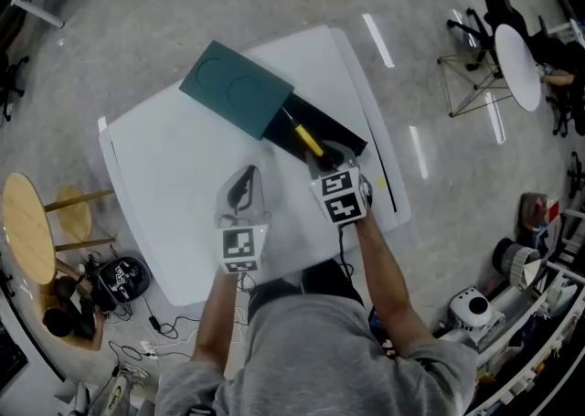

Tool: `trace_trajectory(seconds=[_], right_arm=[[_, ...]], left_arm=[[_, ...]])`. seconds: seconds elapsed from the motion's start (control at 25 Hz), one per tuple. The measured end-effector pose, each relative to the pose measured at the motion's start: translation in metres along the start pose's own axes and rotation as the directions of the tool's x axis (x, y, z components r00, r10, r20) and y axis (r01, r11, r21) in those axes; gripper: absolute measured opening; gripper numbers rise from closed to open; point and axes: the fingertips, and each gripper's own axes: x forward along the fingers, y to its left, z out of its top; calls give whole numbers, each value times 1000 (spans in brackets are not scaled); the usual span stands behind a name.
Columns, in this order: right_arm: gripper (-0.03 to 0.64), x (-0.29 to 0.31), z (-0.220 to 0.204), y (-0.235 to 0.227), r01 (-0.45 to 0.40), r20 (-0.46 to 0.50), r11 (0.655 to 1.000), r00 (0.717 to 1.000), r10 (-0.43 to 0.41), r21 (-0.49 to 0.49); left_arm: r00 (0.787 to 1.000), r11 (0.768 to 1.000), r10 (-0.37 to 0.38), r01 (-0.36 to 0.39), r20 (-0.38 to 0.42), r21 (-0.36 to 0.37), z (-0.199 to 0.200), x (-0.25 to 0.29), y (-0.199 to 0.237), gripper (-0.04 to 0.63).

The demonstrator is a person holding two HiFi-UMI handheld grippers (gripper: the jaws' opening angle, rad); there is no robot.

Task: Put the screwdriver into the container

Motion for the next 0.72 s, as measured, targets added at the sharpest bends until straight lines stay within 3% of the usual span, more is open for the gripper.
trace_trajectory(seconds=[0.4, 0.72], right_arm=[[94, -72, 23, 9, 42, 178, 997, 983, -53, 63], [75, -138, 28, 21, 84, 347, 988, 930, -125, 130]], left_arm=[[998, 999, -16, 13, 54, 51, 23, -41, -21, 12], [992, 995, -46, 36, 115, 93, 44, -82, -46, 12]])
